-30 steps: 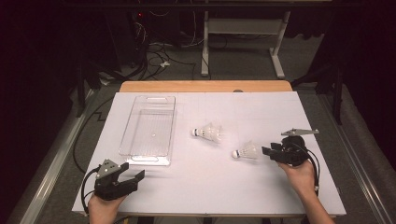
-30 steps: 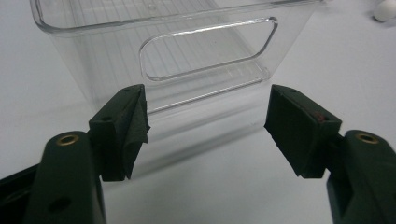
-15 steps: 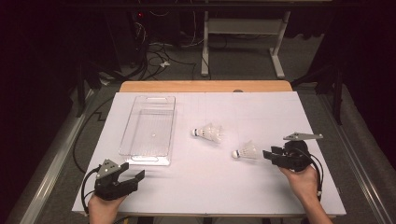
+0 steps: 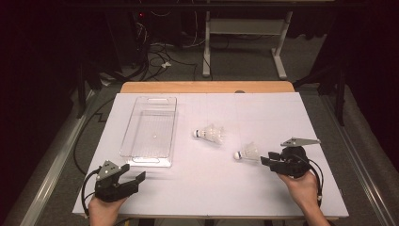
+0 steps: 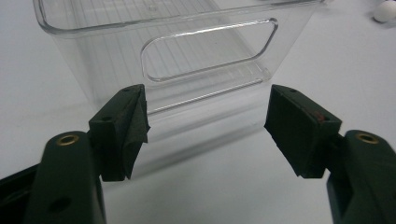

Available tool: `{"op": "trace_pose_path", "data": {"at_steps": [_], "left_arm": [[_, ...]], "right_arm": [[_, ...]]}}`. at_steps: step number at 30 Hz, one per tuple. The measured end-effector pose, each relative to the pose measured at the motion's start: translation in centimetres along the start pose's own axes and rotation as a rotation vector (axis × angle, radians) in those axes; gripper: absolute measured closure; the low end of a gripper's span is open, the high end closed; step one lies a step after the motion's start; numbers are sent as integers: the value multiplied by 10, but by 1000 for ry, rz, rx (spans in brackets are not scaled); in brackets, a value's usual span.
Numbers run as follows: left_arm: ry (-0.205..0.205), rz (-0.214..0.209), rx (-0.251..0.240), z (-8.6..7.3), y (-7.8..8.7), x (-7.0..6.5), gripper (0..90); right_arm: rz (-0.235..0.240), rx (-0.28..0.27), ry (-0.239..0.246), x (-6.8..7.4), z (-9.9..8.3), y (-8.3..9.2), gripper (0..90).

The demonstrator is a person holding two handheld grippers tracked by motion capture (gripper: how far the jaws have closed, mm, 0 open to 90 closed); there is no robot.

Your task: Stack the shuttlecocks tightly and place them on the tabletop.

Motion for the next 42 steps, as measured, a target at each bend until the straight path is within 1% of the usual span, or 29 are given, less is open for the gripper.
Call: {"op": "trace_pose_path", "data": {"at_steps": [12, 20, 22, 35, 36, 38, 42], "left_arm": [[0, -1, -1, 0, 0, 0, 309], [0, -1, -1, 0, 0, 0, 308], [0, -1, -1, 0, 0, 0, 309], [0, -2, 1, 0, 0, 0, 308], [0, -4, 1, 0, 0, 0, 309], [-1, -2, 1, 0, 0, 0, 308], [-1, -3, 2, 0, 0, 0, 309]], "right_arm": [[21, 23, 9, 8, 2, -10, 601], [23, 43, 13, 10, 5, -20, 618], [26, 47, 21, 11, 5, -22, 625], [28, 71, 26, 13, 9, -29, 671], [30, 69, 36, 13, 9, -30, 673], [29, 76, 29, 13, 9, -30, 678], [30, 79, 30, 14, 9, -32, 687]]}}
Point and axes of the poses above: each handheld gripper's, and its own axes: y roughly backward along the jaws, z roughly out of its top, x roughly to its left, the point moved 3 cm from there along -y, roughly forward along the jaws, and after that the axes turned 6 degrees about -x, right-handed, at the moved point
